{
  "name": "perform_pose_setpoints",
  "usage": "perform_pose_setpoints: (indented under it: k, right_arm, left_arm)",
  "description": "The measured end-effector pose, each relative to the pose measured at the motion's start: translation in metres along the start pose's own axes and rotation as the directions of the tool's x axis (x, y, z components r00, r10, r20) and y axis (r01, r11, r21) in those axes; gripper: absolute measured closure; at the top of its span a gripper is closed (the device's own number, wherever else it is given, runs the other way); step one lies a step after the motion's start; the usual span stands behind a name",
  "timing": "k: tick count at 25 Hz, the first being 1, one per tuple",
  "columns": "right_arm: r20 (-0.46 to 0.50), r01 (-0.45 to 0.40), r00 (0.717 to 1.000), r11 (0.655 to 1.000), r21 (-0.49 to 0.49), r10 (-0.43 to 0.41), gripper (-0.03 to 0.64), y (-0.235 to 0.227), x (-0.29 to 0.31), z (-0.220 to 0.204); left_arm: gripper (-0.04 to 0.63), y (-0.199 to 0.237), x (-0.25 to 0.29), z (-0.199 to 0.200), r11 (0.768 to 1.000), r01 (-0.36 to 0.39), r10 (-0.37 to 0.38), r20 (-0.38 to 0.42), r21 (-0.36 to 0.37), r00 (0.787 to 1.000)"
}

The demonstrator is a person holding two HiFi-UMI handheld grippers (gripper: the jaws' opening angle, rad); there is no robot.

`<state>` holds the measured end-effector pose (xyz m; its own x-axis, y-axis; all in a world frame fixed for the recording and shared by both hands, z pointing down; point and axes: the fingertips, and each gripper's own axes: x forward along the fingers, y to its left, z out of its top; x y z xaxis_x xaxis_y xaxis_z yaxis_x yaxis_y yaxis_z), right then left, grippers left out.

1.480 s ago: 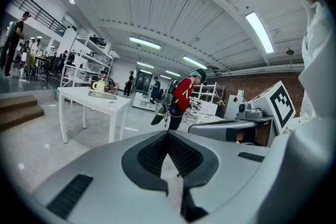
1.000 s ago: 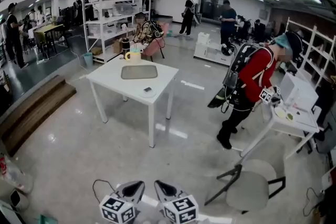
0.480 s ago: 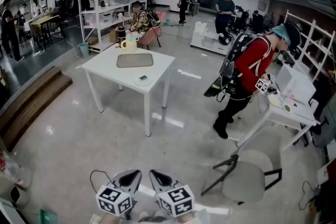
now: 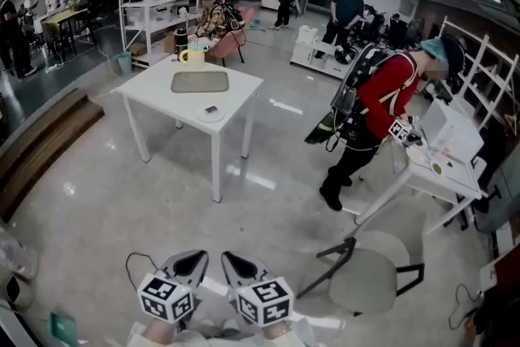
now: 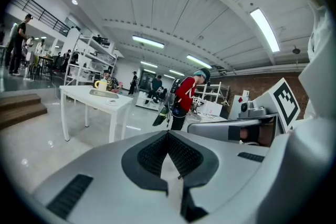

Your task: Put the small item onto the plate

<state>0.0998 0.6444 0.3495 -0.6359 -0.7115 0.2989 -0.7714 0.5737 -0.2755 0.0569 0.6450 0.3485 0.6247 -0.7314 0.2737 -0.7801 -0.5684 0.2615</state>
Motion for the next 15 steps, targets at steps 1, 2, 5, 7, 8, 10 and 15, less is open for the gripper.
perform_pose_setpoints:
  k: [1, 2, 5, 7, 8, 10, 15]
  right_arm:
    - [-0.001, -0.002, 1.0, 1.0, -0.001, 0.002, 0.601, -0.003, 0.0, -0.001]
    - [-0.005, -0.005, 1.0, 1.0, -0.006, 0.005, 0.6, -0.006, -0.001, -0.002]
    - [-0.016, -0.009, 1.0, 1.0, -0.004, 0.009, 0.6, -0.013, -0.003, -0.006]
    - [-0.03, -0.014, 0.999, 1.0, 0.015, 0.015, 0.6, -0.018, 0.0, -0.011]
    - [-0.04, -0.017, 0.999, 1.0, 0.025, 0.018, 0.6, -0.021, 0.002, -0.014]
    - [-0.058, -0.017, 0.998, 0.999, 0.038, 0.019, 0.6, -0.029, 0.007, -0.02]
    - [-0.062, -0.009, 0.998, 0.999, 0.046, 0.012, 0.6, -0.048, 0.036, -0.014]
  left_arm:
    - [0.584, -0.002, 0.004, -0.002, 1.0, -0.002, 0.002, 0.005, -0.014, 1.0]
    - [0.584, -0.004, 0.007, -0.005, 1.0, -0.004, 0.004, 0.007, -0.022, 1.0]
    - [0.584, -0.007, 0.011, -0.007, 0.999, -0.011, 0.011, 0.007, -0.034, 1.0]
    - [0.584, -0.005, 0.015, -0.006, 0.999, -0.014, 0.014, 0.006, -0.047, 1.0]
    - [0.584, -0.004, 0.018, -0.005, 0.998, -0.013, 0.014, 0.006, -0.053, 1.0]
    - [0.584, -0.001, 0.026, -0.007, 0.998, -0.01, 0.01, 0.0, -0.064, 1.0]
    - [0.584, 0.02, 0.054, -0.01, 0.997, -0.001, -0.001, -0.021, -0.081, 1.0]
